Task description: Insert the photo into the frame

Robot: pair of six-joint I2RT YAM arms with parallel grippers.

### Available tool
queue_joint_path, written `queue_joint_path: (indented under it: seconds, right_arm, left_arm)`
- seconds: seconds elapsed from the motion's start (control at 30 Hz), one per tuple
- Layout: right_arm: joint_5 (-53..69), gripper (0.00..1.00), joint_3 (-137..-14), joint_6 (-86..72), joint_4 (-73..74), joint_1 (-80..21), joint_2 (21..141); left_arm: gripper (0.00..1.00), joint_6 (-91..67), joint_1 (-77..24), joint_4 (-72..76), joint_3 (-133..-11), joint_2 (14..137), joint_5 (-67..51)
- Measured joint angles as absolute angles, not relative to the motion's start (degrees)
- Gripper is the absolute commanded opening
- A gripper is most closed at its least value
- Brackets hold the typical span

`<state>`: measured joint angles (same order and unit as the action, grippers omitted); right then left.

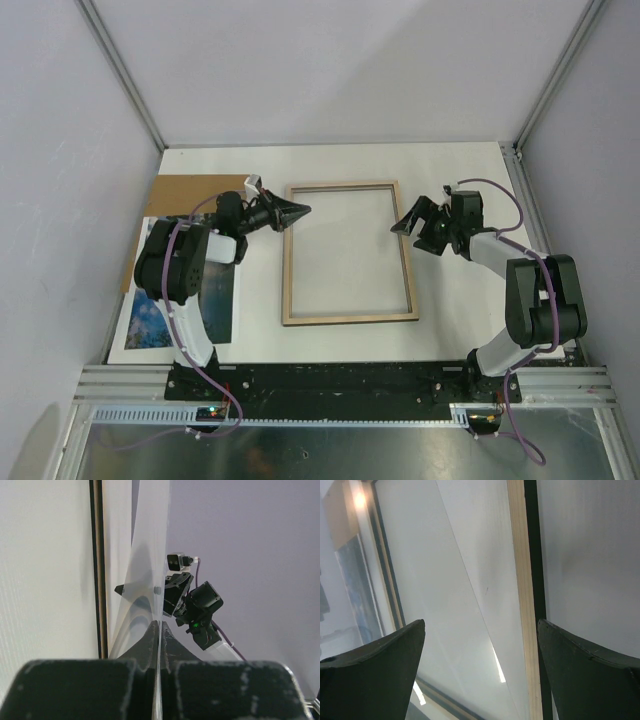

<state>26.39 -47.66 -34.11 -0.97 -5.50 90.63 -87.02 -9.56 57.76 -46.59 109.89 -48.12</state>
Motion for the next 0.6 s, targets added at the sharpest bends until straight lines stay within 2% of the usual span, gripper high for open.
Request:
queue_joint_path:
  seconds: [0.6]
  right_arm:
    - [26.39,0.99,-47.66,-34.09,-0.95,-5.5,90.63]
  left_arm:
    - [0.0,-86.37,-9.56,57.78,-45.65,109.89,-48.21]
